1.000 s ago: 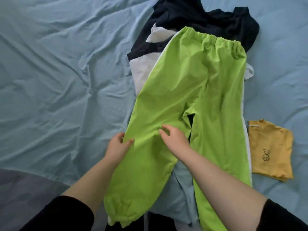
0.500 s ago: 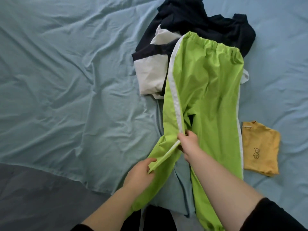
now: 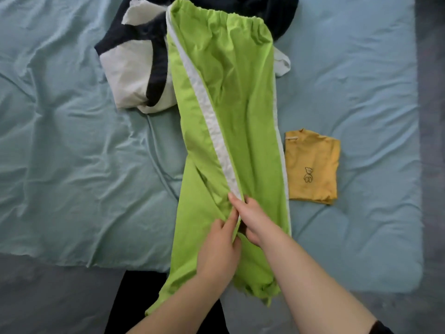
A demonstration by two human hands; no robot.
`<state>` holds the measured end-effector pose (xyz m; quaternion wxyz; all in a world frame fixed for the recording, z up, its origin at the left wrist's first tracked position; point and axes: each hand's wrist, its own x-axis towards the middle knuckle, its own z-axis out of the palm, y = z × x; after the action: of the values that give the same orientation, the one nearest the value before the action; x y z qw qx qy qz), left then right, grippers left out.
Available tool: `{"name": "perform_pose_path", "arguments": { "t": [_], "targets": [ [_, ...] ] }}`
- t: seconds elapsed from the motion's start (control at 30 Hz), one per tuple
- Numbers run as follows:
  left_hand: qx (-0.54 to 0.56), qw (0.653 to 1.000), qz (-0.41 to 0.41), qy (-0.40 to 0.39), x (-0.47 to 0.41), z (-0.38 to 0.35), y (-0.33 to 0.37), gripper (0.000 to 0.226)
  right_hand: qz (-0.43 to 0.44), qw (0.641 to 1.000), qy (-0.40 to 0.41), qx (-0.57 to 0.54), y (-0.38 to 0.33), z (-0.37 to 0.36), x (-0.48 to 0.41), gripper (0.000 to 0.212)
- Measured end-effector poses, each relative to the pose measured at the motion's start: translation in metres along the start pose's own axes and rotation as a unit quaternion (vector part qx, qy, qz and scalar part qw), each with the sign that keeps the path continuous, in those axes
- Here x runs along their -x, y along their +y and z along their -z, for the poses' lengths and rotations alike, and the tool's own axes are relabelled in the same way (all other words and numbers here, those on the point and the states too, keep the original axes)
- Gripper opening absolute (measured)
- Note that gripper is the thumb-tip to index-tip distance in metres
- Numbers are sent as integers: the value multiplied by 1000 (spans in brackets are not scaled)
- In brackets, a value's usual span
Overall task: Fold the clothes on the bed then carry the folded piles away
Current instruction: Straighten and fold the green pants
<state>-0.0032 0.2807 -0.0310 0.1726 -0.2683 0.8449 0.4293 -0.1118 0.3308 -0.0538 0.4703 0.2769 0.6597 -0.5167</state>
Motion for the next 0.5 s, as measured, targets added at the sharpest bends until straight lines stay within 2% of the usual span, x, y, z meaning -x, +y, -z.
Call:
{"name": "perform_pose_path", "arguments": {
  "t": [0.03, 0.1, 0.2, 0.27, 0.3, 0.37, 0.5],
  "targets": [
    [8, 1000, -14, -4, -2, -14, 12, 70, 3, 1000, 0, -11, -2, 21, 1, 61],
    [20, 997, -52, -47, -8, -43, 33, 72, 17, 999, 20, -19, -1, 65, -4, 56],
    [-6, 981, -87, -173, -20, -81, 45, 75, 32, 995, 86, 23, 16, 120, -12, 31],
    [-28, 972, -72, -221, -29, -95, 38, 73, 3, 991, 104, 82, 36, 145, -16, 9],
    [-32, 973, -57, -222, -32, -96, 33, 71, -11, 989, 102, 107, 44, 152, -16, 7],
    [-36, 979, -32, -197, -34, -92, 19, 64, -15, 985, 101, 137, 57, 161, -18, 19],
    [-15, 985, 1, -175, -30, -78, -2, 57, 81, 967, 190, 150, 69, 173, -17, 12]
  ]
}}
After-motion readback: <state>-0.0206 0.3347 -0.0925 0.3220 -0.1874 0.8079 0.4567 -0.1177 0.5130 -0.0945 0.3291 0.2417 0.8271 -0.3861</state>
